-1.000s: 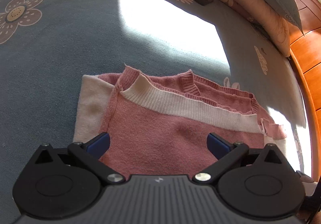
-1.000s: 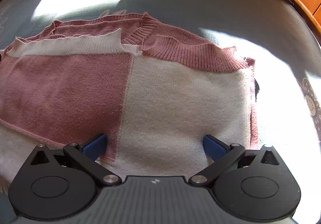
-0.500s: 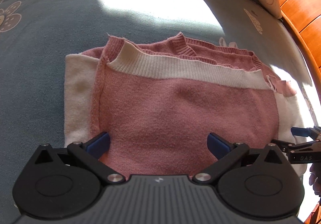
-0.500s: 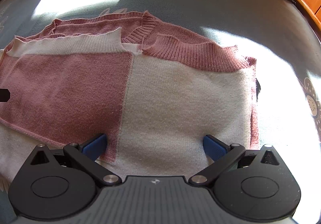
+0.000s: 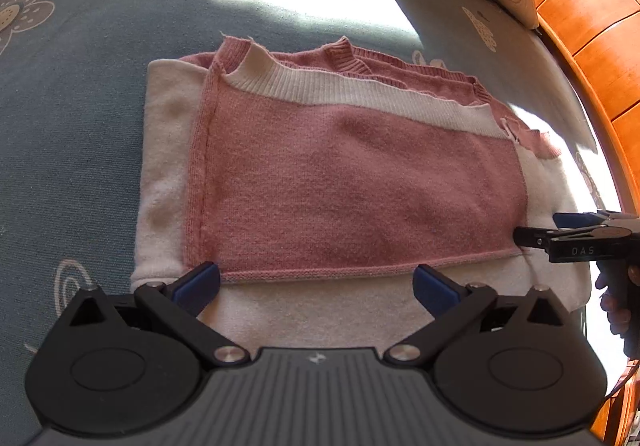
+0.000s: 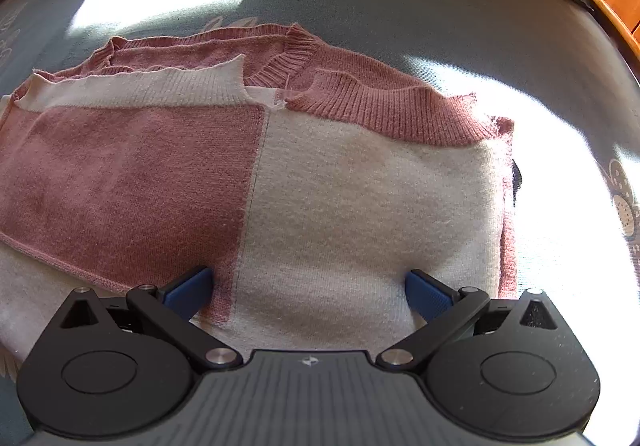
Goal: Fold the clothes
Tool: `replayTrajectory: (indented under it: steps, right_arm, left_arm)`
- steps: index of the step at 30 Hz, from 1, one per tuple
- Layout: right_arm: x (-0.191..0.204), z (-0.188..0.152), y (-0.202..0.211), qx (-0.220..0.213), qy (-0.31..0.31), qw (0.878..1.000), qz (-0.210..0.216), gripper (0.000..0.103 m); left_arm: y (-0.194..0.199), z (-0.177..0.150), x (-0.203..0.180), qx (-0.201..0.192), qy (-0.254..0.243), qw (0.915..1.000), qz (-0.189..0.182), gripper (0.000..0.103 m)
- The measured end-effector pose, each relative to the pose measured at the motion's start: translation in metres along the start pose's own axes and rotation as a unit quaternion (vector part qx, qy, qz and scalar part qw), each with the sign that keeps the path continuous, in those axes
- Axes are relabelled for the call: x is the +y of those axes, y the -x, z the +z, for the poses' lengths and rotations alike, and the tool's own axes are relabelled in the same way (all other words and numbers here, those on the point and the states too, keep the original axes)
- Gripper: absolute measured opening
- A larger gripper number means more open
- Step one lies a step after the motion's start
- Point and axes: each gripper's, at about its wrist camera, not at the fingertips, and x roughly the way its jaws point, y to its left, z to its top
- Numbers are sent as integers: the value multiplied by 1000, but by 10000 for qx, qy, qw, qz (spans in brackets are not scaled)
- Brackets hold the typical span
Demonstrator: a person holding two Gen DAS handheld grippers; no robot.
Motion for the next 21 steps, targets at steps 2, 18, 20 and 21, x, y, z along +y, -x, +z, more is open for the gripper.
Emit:
replayTrajectory:
  steps: [2, 18, 20, 21]
  right_arm:
    - [0, 0, 0, 2, 6, 10000, 5, 103]
    - [-4, 0, 7, 15, 50, 9999, 94, 103]
    - [-5, -1, 15, 36, 43, 9999, 159, 103]
    - [-6, -2, 20, 31, 54, 9998, 207, 103]
  left_arm:
    - [3, 2, -4, -2, -26, 10000, 52, 102]
    - [19, -10, -27, 238, 170, 9991, 300, 102]
    - [24, -10, -31, 266, 193, 9989, 324, 102]
    - [26, -10, -33, 281, 207, 9988, 338, 102]
